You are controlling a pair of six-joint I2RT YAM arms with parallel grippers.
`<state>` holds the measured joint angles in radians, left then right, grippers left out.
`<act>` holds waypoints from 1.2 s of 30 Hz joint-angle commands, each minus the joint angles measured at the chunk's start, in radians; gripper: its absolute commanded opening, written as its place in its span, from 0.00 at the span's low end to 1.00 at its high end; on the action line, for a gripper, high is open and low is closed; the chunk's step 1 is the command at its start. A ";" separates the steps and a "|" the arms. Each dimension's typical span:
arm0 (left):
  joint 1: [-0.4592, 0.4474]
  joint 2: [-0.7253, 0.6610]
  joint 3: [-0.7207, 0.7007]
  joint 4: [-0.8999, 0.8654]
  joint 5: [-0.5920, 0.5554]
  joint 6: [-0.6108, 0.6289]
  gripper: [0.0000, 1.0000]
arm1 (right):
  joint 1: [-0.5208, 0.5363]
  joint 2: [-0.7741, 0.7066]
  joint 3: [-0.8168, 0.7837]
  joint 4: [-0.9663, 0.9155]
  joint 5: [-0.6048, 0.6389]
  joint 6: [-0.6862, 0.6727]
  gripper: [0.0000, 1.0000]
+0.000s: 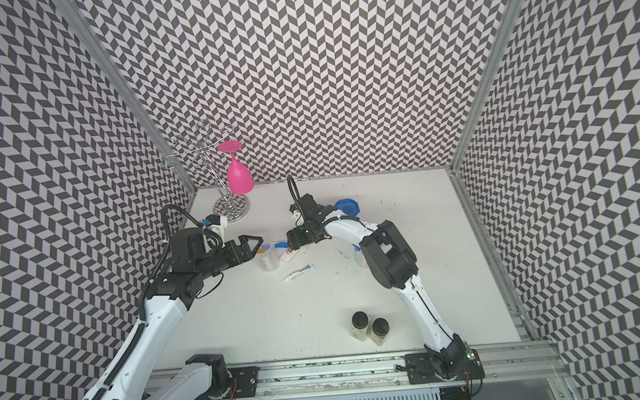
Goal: Pack away toiletry kits
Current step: Adjust the toiletry item at the center of the board, then pick up the toiletry item from the center of the board.
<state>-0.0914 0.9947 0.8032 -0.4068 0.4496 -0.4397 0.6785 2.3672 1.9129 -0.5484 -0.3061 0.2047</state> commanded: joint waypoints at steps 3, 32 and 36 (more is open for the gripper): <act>0.000 -0.002 0.014 -0.015 -0.026 0.018 0.95 | 0.010 0.034 0.003 -0.010 0.015 0.004 0.81; 0.003 -0.021 -0.006 -0.011 -0.046 0.019 0.95 | 0.061 0.079 0.057 -0.107 0.151 0.037 0.86; 0.007 -0.016 0.004 -0.008 -0.049 0.022 0.95 | 0.072 0.066 0.001 -0.110 0.231 -0.010 0.81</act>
<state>-0.0910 0.9924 0.8024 -0.4202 0.4126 -0.4347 0.7383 2.3962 1.9636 -0.5758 -0.1768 0.2302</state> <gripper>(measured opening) 0.949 0.818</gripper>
